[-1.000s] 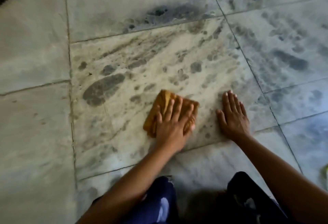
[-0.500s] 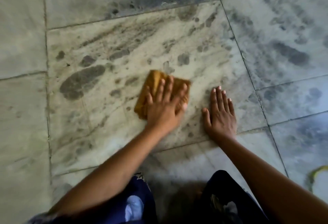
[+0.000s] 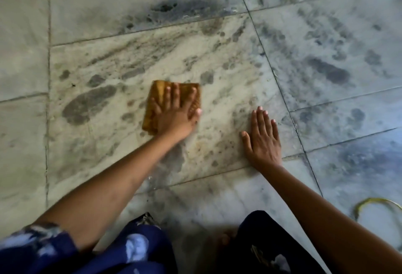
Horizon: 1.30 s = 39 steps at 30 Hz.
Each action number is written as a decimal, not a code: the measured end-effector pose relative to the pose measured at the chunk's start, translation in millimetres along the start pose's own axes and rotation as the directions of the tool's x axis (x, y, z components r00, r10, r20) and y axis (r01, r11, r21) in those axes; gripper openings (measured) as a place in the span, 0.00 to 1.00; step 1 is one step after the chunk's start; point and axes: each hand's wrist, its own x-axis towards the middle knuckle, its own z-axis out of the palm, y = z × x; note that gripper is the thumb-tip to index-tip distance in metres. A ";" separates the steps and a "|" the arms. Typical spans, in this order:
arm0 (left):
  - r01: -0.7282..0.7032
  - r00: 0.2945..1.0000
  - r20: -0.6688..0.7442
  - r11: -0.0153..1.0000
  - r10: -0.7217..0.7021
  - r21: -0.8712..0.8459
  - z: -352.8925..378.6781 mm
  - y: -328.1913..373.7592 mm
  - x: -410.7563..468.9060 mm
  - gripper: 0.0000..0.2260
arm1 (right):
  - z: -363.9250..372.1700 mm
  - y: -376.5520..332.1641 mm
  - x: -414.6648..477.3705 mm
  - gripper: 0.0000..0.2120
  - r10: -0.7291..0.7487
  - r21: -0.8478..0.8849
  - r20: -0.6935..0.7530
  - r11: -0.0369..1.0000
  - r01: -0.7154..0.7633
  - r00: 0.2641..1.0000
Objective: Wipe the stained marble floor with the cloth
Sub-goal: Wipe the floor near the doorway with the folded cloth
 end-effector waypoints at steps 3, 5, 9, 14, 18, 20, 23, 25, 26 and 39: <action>-0.251 0.968 -0.023 0.967 0.250 -0.042 30.6 48.2 -58.5 0.28 | 0.3 7.2 2.6 0.34 0.016 -0.008 0.011 1.000 -0.016 1.000; -0.411 0.910 -0.060 0.911 0.411 0.009 47.7 40.7 -103.7 0.27 | 0.8 6.8 2.5 0.34 0.016 -0.013 0.010 1.000 -0.016 1.000; -0.300 0.951 -0.049 0.951 0.304 0.075 49.1 -54.0 -113.0 0.26 | 1.2 8.5 4.1 0.35 0.006 0.011 0.004 1.000 -0.006 1.000; 0.111 0.989 -0.099 0.993 -0.108 0.030 8.8 -70.5 -25.0 0.29 | 3.4 7.4 3.3 0.35 0.004 0.025 -0.003 1.000 -0.004 1.000; -0.020 0.998 -0.058 0.997 0.024 0.070 21.8 19.3 -29.9 0.29 | 3.1 6.9 3.3 0.35 0.014 0.018 0.005 1.000 -0.015 1.000; -0.238 0.967 -0.086 0.970 0.242 0.051 42.7 55.3 -60.6 0.28 | 2.2 7.7 3.1 0.35 0.010 0.007 0.004 1.000 -0.010 1.000; -0.402 0.908 -0.115 0.915 0.404 0.042 48.4 42.2 -79.3 0.27 | 0.7 7.5 3.9 0.35 0.004 -0.006 0.028 1.000 -0.004 1.000; -0.320 0.941 -0.102 0.946 0.323 0.046 47.6 -8.7 -82.8 0.28 | 0.2 7.5 3.7 0.35 0.008 0.002 0.024 1.000 -0.008 1.000; -0.234 0.964 -0.121 0.971 0.237 0.041 45.3 -38.8 -84.1 0.30 | 0.0 8.3 3.9 0.35 0.010 0.008 0.023 1.000 -0.010 1.000; -0.105 0.991 -0.086 0.994 0.106 0.024 40.7 3.8 -81.9 0.32 | 4.7 -42.9 27.2 0.33 -0.130 0.096 -0.007 0.987 0.130 0.992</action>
